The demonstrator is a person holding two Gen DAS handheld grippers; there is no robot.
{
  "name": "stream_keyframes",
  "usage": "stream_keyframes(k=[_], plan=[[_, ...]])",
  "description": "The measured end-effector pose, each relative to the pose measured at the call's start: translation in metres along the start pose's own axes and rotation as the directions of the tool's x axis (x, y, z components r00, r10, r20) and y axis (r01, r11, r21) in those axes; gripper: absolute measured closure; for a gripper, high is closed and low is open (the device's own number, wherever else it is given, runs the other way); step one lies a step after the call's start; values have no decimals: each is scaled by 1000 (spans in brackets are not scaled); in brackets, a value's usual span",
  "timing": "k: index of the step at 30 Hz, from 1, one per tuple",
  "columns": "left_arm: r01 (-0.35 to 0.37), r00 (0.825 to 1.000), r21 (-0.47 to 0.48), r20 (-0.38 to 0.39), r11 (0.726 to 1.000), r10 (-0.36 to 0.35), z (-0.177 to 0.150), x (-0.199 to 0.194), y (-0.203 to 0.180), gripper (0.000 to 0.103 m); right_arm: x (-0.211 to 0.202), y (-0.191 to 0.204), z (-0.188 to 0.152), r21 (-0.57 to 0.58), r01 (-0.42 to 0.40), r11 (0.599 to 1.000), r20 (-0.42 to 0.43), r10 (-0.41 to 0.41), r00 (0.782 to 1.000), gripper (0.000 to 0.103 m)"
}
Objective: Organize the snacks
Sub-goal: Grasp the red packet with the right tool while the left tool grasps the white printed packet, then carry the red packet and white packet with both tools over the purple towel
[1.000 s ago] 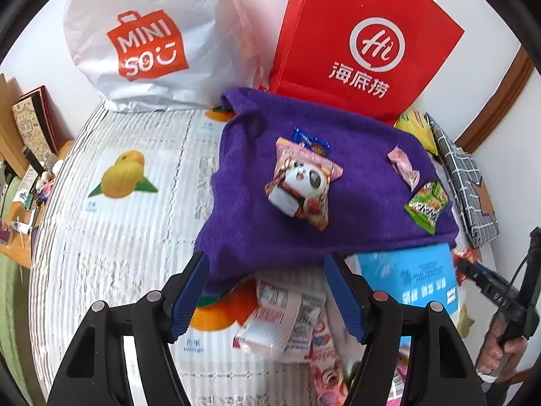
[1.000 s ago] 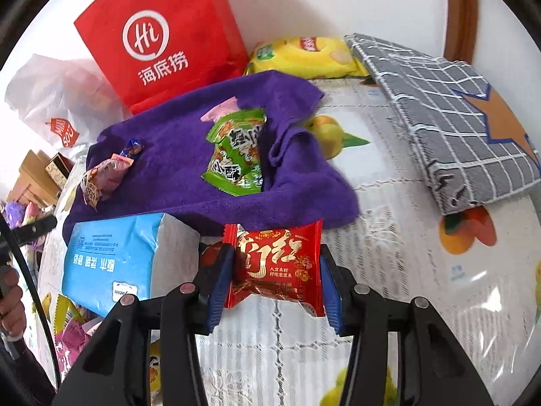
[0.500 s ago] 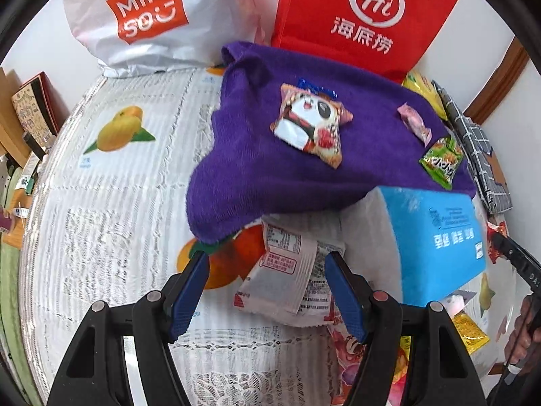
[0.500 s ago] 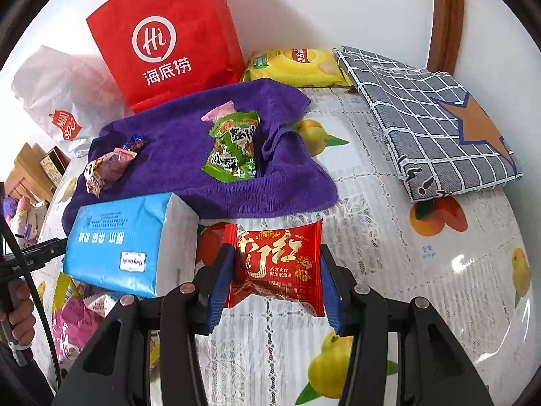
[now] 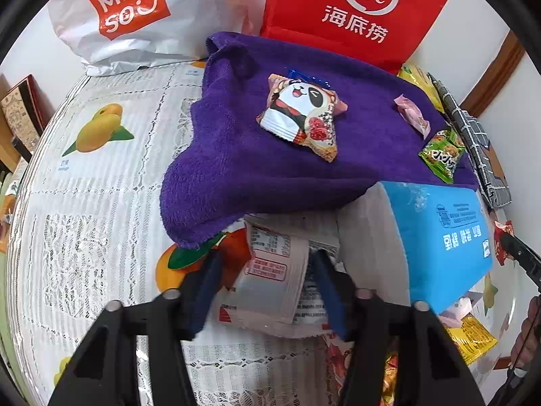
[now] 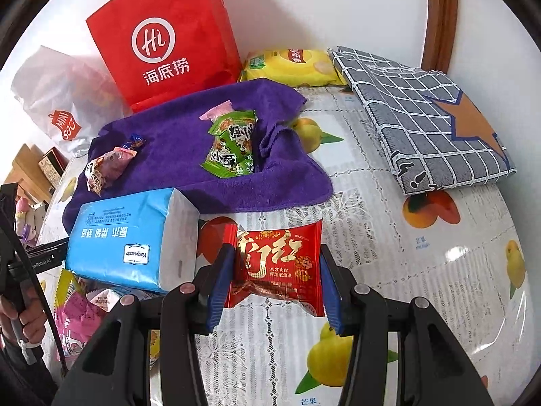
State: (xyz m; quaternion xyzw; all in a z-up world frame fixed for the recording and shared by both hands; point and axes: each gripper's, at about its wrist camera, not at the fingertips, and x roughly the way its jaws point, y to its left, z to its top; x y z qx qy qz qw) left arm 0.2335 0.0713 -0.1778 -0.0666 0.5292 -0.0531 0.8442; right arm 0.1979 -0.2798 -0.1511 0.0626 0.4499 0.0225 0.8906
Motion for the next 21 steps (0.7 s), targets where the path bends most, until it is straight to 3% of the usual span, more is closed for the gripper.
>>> stream_keyframes(k=[5, 21], plan=[[19, 1000, -5, 5, 1000, -19, -2, -5, -1, 69, -6, 7, 0, -9, -23, 1000, 14, 23, 1000, 55], [14, 999, -61, 53, 998, -11, -22, -48, 8, 70, -40, 30, -1, -44, -67, 997, 74, 70, 995, 55]])
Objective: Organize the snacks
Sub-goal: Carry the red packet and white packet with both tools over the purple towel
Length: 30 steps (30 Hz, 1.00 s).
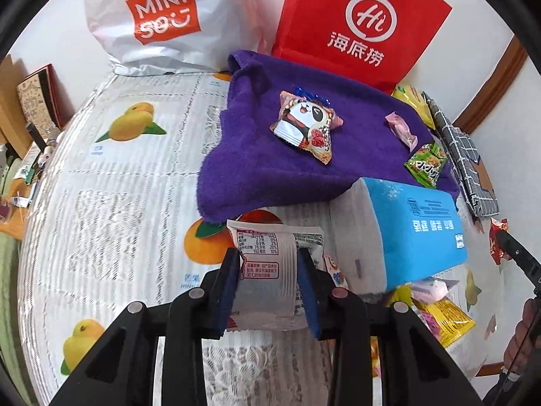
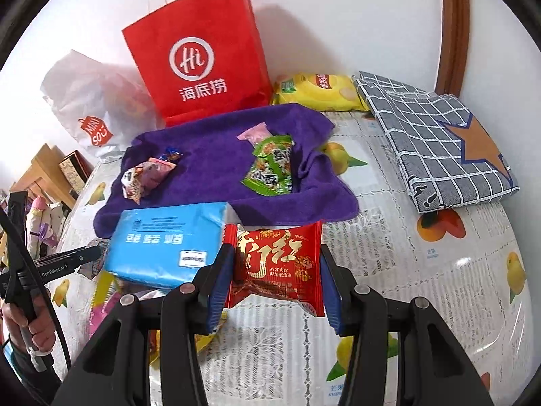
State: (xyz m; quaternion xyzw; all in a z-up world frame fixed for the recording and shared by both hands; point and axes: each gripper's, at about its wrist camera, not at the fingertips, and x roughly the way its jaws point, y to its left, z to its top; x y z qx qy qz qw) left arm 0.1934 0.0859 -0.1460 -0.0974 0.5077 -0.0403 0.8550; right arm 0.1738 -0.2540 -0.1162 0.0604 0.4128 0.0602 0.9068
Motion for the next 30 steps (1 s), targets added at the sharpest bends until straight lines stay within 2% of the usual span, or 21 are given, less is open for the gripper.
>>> stream_keyframes(k=[14, 30], plan=[[3, 998, 5, 61, 1000, -3, -15, -40, -10, 70, -26, 25, -10, -70, 9, 998, 37, -6, 999, 55], [21, 993, 35, 116, 999, -25, -25, -79, -38, 70, -60, 31, -12, -71, -4, 997, 99, 11, 995, 55]])
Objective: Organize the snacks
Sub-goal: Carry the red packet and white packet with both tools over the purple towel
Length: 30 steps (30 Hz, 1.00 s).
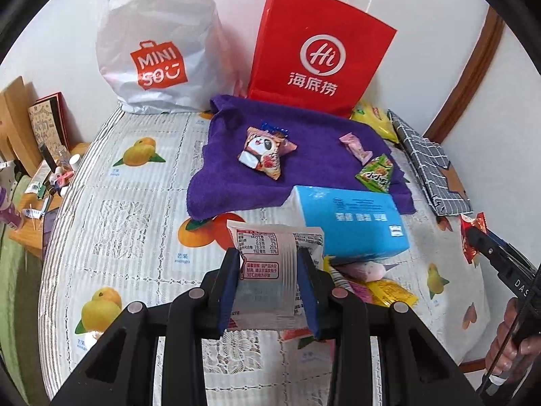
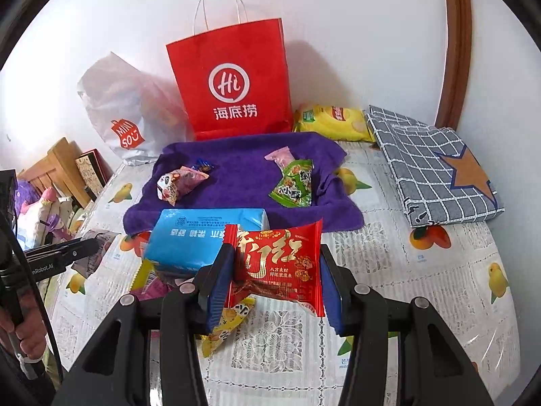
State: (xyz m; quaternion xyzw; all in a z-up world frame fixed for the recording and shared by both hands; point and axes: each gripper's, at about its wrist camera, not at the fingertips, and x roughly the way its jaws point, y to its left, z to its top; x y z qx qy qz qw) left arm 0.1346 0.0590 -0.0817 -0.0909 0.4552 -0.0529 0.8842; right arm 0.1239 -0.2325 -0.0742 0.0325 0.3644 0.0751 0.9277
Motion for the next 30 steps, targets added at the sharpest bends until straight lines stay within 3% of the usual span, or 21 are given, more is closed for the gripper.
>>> stream_keyframes(k=[30], plan=[[49, 999, 37, 11, 998, -49, 23, 1, -23, 70, 2, 17, 24, -21, -32, 999, 37, 32, 999, 55]])
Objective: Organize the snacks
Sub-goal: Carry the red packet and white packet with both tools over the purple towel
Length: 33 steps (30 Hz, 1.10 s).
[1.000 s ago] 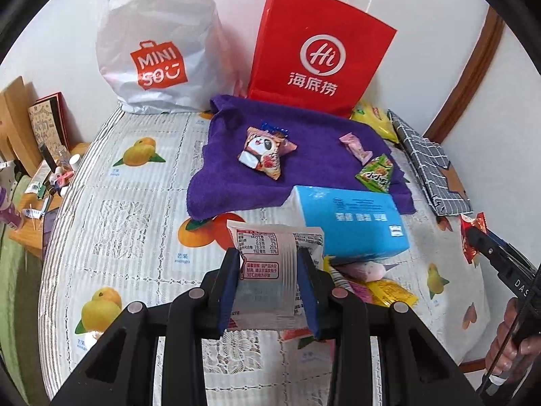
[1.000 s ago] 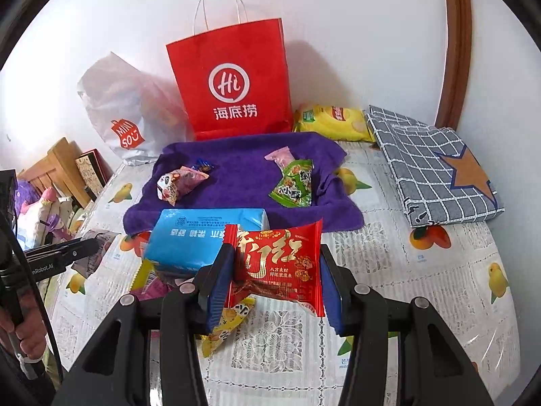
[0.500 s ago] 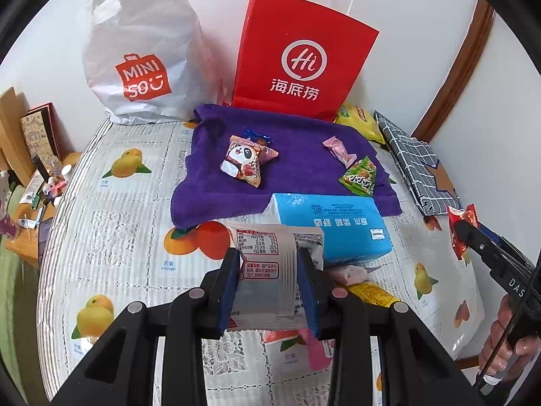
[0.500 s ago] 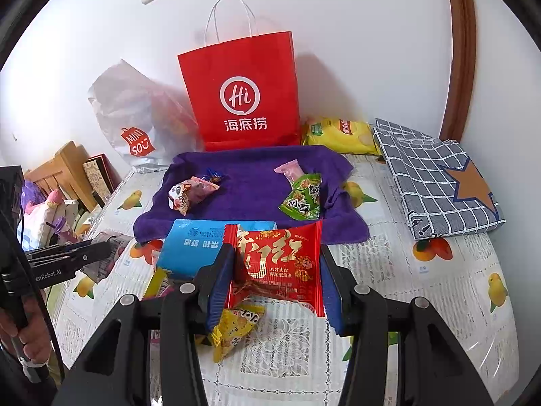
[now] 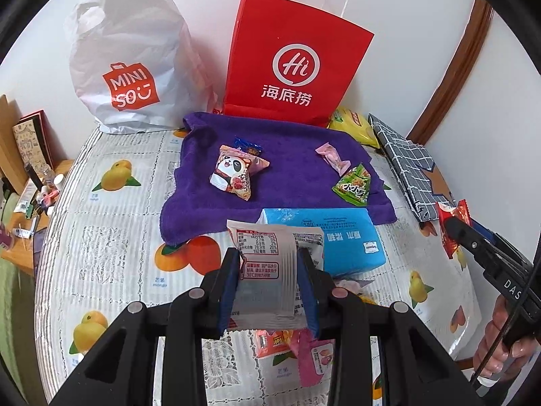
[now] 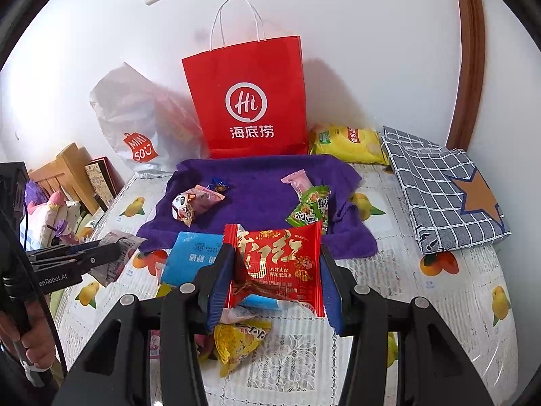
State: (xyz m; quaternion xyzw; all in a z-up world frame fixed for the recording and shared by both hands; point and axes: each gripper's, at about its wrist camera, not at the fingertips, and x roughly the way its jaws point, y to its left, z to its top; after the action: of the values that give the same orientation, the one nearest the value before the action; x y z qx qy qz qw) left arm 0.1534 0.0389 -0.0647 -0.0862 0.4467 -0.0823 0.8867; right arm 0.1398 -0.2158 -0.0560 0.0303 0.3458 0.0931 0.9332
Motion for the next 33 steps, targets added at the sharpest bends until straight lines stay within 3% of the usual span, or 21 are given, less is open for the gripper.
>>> stream_keyframes(k=[23, 33], plan=[[37, 999, 19, -3, 999, -36, 31, 22, -1, 70, 37, 11, 22, -17, -7, 1000, -30, 6, 1000, 55], [34, 999, -6, -6, 999, -34, 45, 38, 16, 70, 56, 9, 35, -8, 6, 1000, -37, -6, 999, 55]])
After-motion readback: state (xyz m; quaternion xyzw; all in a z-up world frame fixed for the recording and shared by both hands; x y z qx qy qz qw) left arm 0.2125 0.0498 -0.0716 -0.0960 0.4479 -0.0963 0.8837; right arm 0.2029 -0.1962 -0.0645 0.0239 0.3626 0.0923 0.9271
